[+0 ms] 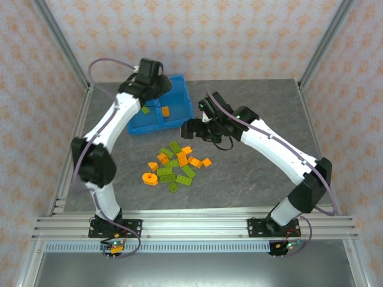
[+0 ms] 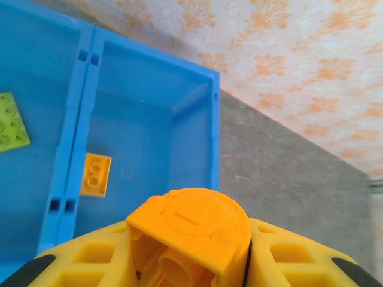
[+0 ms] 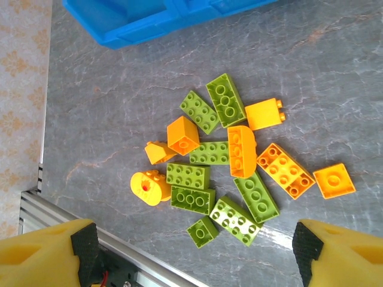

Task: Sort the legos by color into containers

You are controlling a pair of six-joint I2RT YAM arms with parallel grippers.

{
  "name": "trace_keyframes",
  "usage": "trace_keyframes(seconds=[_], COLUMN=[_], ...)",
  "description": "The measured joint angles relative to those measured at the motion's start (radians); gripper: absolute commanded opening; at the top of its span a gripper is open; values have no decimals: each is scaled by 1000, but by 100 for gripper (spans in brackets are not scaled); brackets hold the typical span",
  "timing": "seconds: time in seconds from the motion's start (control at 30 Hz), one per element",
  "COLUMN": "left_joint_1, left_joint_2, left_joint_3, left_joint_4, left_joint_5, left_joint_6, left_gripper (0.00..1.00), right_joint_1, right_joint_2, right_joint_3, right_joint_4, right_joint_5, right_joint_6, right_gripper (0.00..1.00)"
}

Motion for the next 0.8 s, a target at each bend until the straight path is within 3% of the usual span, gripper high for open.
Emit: trace_keyframes(seconds=[0.17, 0.4, 0.53, 0.8], left_joint_1=[-25, -31, -31, -31], left_joint_2=[296, 486, 502, 377], left_joint_3=[232, 414, 491, 452], left_joint_4=[-71, -203, -245, -286], left_joint_5=[-77, -89, -87, -47], left_joint_6=[53, 105, 129, 198], left_gripper=[37, 56, 71, 71], right_joint_1=[1, 1, 1, 1], right_joint_2=[-96, -251, -265, -205], right_joint_3=[-83, -211, -208, -189], right_joint_4=[3, 24, 27, 23], right_joint_5=[42, 112, 139, 161], right_joint_6=[34, 101, 108, 116], right_gripper=[85, 85, 85, 84])
